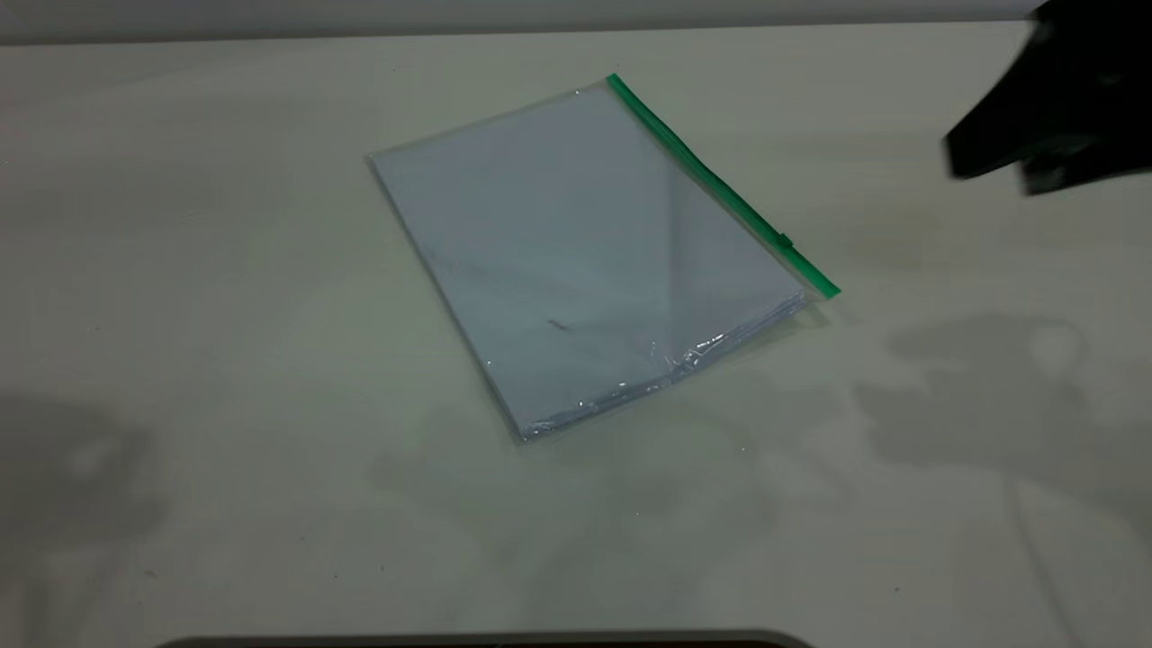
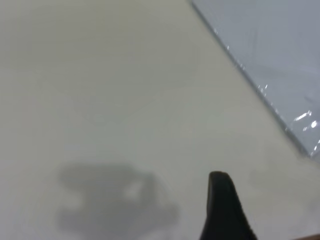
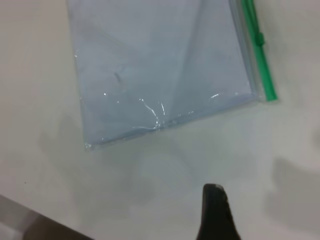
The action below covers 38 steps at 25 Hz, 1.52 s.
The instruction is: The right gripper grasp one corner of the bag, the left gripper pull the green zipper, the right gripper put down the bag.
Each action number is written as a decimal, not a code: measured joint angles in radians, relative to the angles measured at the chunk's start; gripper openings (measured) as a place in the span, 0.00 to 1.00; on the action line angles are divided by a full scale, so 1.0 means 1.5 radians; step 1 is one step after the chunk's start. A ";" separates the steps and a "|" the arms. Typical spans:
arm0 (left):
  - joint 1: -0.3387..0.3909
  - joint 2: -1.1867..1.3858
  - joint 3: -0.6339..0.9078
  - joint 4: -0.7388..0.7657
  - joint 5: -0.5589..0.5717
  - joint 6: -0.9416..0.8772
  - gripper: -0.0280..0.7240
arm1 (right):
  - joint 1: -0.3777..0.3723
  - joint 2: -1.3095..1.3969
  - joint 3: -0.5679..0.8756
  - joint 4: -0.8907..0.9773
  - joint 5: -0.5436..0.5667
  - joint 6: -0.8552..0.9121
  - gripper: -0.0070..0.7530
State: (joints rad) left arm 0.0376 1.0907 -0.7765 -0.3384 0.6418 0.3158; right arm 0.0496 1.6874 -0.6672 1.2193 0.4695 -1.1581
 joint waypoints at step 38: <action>0.000 0.046 0.000 -0.016 -0.012 0.004 0.73 | 0.014 0.569 -0.328 0.289 0.220 -0.263 0.61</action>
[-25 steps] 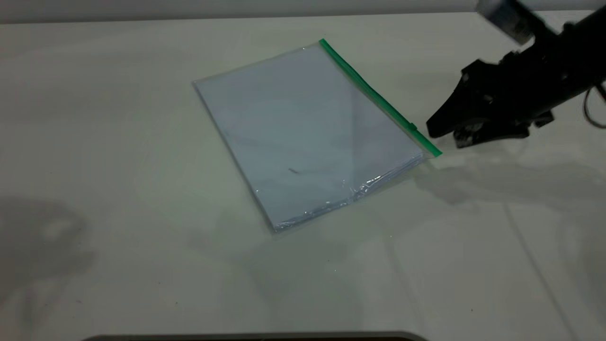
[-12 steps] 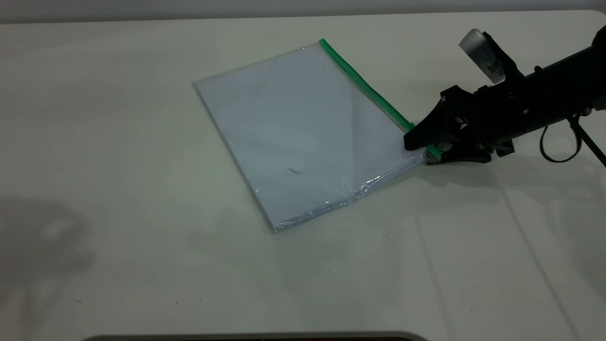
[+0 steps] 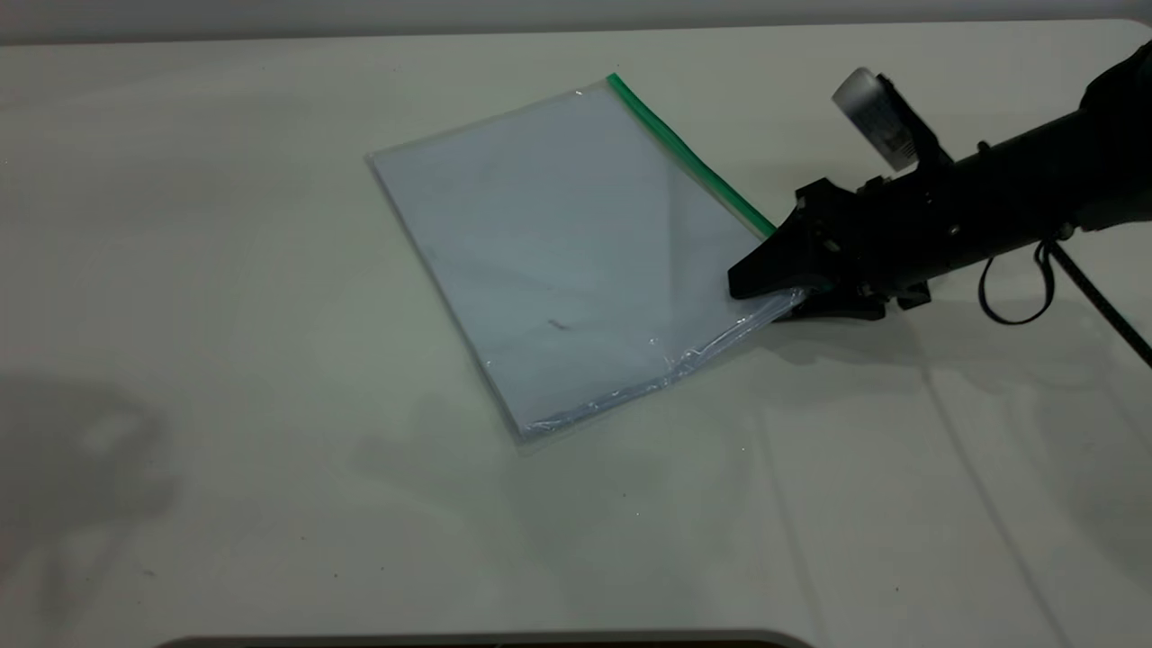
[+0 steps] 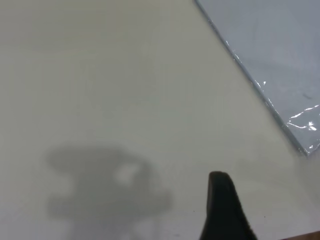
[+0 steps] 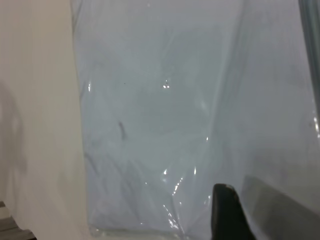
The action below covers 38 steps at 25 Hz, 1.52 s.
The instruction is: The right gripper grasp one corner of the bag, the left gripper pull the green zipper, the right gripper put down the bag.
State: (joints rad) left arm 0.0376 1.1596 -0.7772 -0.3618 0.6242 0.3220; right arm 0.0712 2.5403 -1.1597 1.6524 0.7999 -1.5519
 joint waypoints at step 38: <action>-0.108 0.379 -0.221 -0.518 -0.013 0.798 0.73 | 0.136 -0.336 -0.042 -0.450 -0.101 0.149 0.05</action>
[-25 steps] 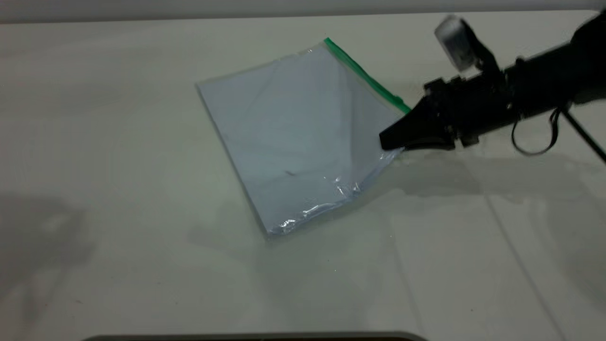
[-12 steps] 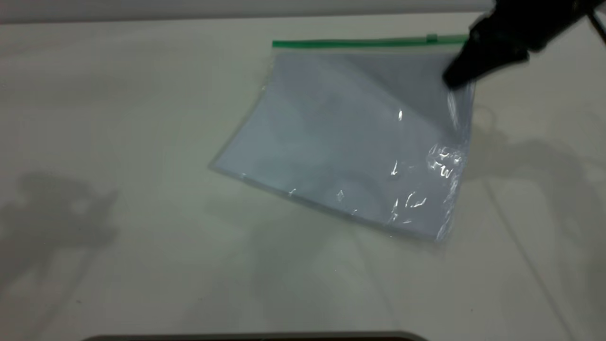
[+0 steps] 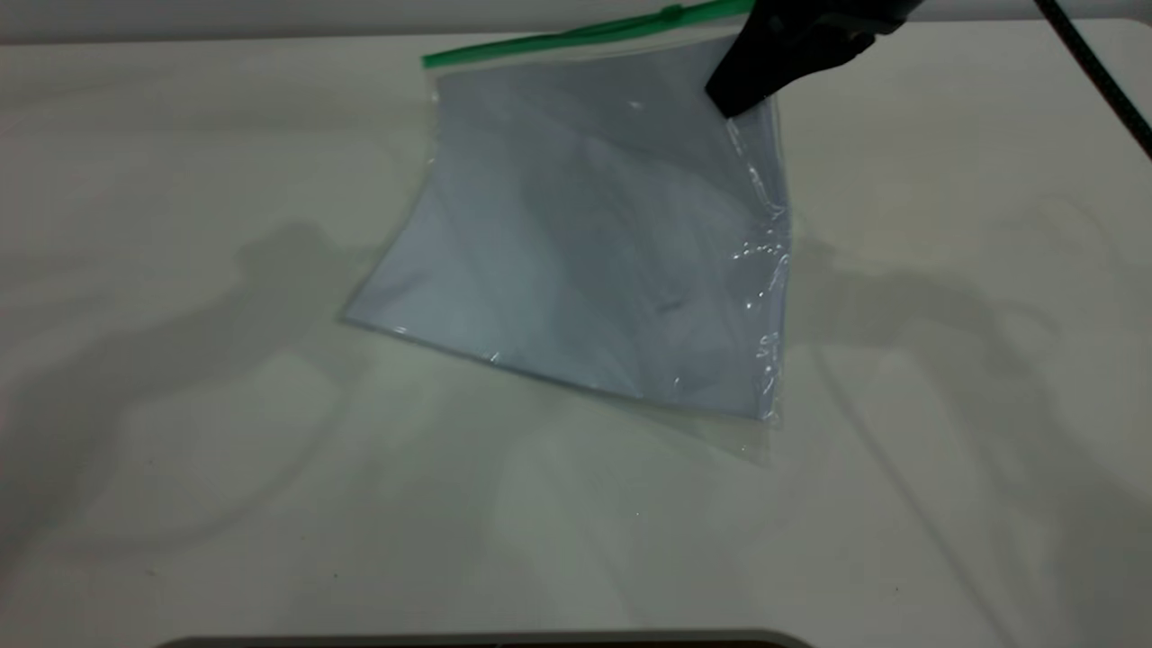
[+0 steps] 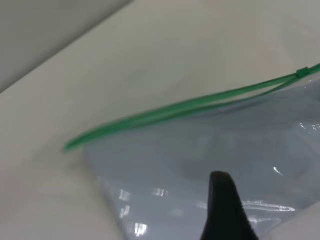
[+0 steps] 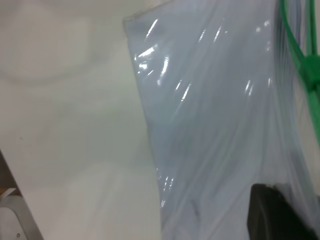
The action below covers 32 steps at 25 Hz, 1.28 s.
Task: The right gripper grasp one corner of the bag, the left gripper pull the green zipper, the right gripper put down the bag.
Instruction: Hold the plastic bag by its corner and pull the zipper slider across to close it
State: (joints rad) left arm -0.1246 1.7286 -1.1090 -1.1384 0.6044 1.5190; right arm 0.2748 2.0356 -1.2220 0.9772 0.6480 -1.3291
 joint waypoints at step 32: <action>-0.184 0.408 -0.442 0.070 0.208 0.020 0.69 | 0.003 0.006 0.000 0.016 0.007 -0.024 0.05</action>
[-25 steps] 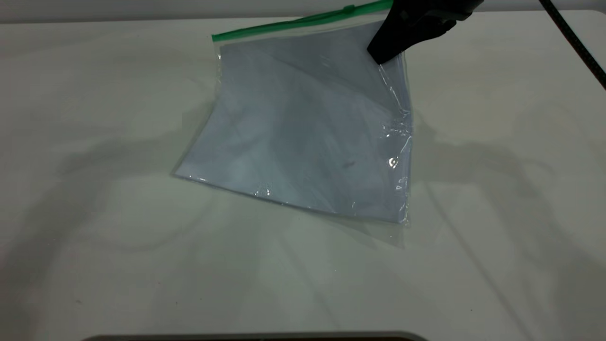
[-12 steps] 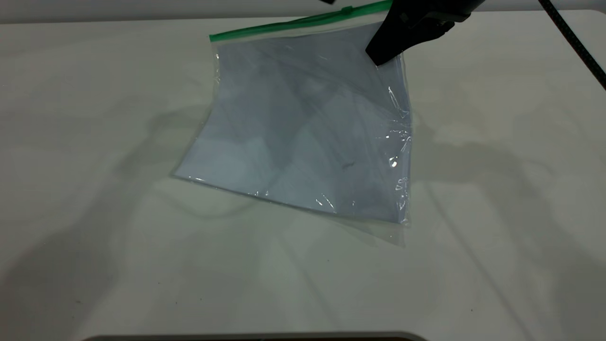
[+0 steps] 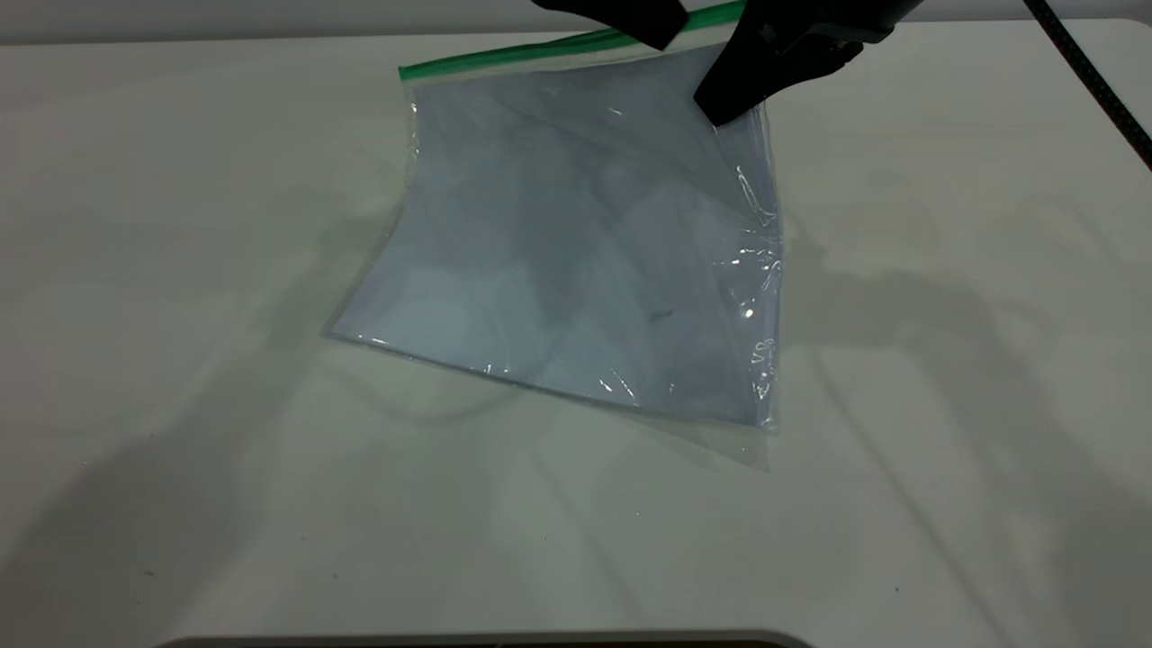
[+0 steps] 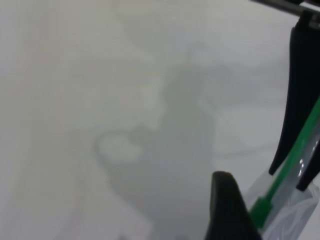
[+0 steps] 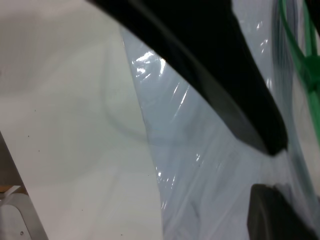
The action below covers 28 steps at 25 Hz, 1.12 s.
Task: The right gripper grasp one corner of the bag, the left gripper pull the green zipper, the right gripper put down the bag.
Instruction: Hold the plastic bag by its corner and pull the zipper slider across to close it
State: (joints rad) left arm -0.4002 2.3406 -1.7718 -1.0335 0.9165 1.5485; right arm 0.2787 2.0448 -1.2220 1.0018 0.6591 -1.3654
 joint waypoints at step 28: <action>-0.010 0.004 -0.001 0.029 -0.090 0.002 0.11 | -0.016 0.001 -0.001 0.026 -0.002 -0.004 0.05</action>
State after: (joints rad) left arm -0.4147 2.3466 -1.7738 -0.9901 0.7820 1.5514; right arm 0.2552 2.0468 -1.2235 1.0415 0.6563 -1.3718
